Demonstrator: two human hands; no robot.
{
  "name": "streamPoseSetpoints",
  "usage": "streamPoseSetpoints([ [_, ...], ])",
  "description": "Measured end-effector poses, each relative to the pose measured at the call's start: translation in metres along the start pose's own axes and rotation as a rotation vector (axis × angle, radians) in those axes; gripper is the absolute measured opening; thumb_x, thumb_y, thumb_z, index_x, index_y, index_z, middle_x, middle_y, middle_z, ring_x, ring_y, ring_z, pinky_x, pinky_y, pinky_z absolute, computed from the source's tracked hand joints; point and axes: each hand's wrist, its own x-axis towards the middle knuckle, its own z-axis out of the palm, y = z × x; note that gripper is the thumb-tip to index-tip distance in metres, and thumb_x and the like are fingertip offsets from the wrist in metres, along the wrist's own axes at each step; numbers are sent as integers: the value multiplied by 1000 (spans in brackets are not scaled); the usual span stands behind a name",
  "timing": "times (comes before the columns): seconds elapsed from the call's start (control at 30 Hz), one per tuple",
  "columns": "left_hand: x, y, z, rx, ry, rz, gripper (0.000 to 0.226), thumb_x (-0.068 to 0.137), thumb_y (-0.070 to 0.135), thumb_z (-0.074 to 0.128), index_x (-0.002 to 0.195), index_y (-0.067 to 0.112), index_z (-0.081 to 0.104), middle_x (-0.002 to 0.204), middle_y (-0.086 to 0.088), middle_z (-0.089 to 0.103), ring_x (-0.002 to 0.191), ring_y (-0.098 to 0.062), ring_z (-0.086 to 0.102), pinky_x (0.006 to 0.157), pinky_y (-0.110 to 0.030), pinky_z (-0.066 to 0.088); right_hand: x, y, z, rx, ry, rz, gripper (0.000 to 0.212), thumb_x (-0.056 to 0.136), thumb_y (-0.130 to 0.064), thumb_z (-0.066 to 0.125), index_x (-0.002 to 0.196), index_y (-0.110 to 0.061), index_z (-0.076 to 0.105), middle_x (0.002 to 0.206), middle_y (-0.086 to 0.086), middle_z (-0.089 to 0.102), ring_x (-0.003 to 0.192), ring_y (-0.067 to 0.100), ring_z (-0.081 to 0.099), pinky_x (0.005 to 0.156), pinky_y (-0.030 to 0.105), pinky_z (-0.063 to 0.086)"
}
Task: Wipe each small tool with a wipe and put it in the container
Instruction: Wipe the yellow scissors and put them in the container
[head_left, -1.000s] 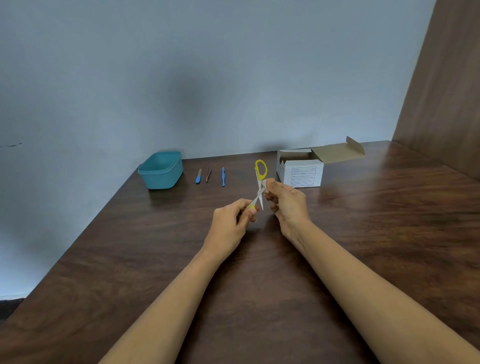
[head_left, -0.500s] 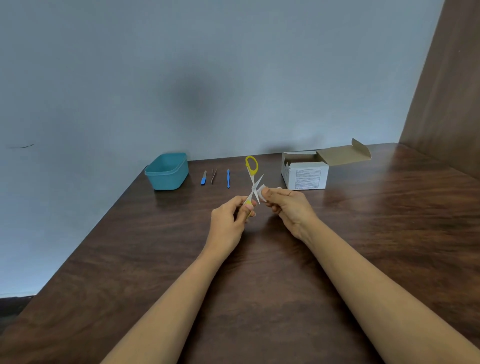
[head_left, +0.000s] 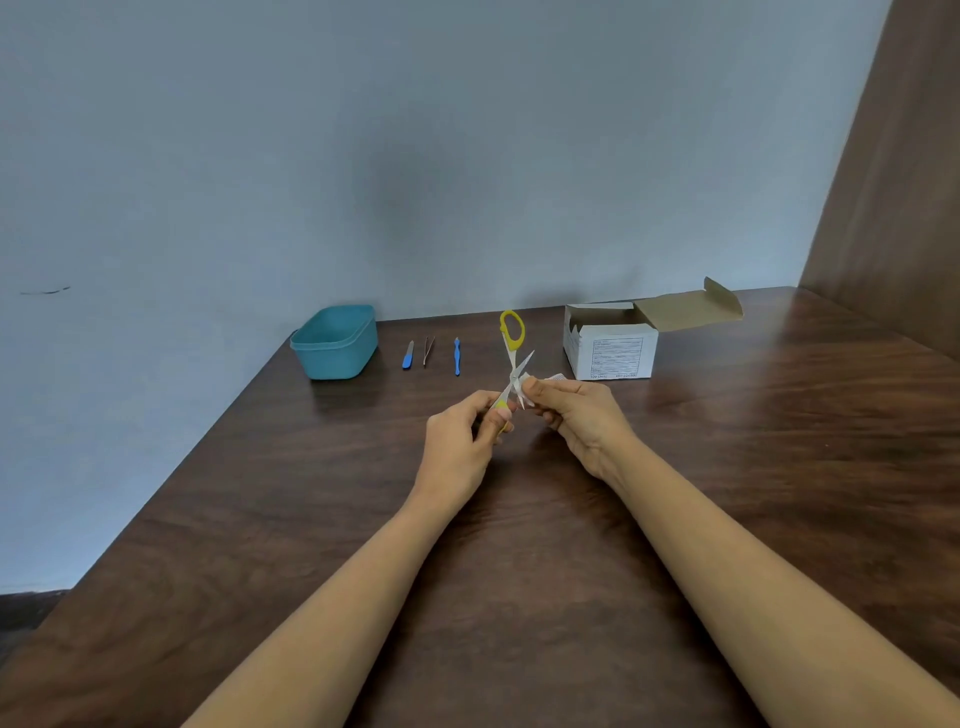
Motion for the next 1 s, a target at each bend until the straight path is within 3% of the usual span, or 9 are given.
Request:
streamPoseSetpoints([
  [0.17, 0, 0, 1, 30, -9, 6, 16, 98, 26, 53, 104, 25, 68, 81, 7, 69, 74, -6, 61, 66, -14, 47, -1, -2, 0, -19, -49, 0, 12, 83, -16, 71, 86, -6, 74, 68, -4, 68, 67, 8, 48, 60, 18, 39],
  [0.27, 1, -2, 2, 71, -26, 3, 17, 98, 24, 54, 104, 19, 69, 81, 6, 69, 73, -10, 62, 70, -23, 50, -2, -3, -2, -35, -73, -8, 13, 84, -12, 70, 91, -2, 73, 72, -1, 67, 71, 10, 50, 62, 19, 39],
  [0.37, 1, -2, 3, 100, -37, 24, 19, 98, 25, 54, 104, 18, 70, 80, 5, 69, 72, -10, 61, 69, -25, 49, -4, -2, 0, -71, -82, -48, 7, 82, -11, 71, 79, -11, 76, 70, -2, 65, 74, 14, 47, 66, 22, 39],
  [0.57, -1, 1, 4, 131, 17, 48, 20, 97, 27, 54, 89, 17, 70, 69, 6, 64, 63, -1, 53, 57, -11, 39, -8, 0, 10, -255, 27, -187, 15, 90, -18, 63, 78, -17, 72, 74, -1, 68, 77, 9, 60, 68, 22, 43],
  [0.77, -2, 4, 4, 139, -20, 6, 24, 97, 27, 54, 86, 14, 71, 70, 7, 68, 66, -5, 60, 63, -14, 43, -3, 8, 10, -391, 92, -254, 24, 92, -24, 61, 69, -25, 69, 63, -10, 63, 70, 5, 57, 72, 23, 43],
  [0.87, -2, 3, 3, 145, -11, -7, 23, 97, 26, 54, 87, 14, 71, 71, 7, 68, 65, -2, 58, 62, -10, 42, -5, 5, 10, -344, 29, -244, 20, 90, -16, 63, 72, -17, 69, 67, -7, 63, 67, -1, 58, 73, 17, 44],
  [1.0, -1, 2, 2, 141, -9, -24, 22, 97, 26, 55, 87, 15, 71, 71, 7, 68, 64, 2, 58, 62, -7, 42, -10, -2, 10, -237, -35, -216, 7, 87, -3, 64, 81, -1, 68, 69, 0, 61, 55, -8, 55, 60, 6, 43],
])
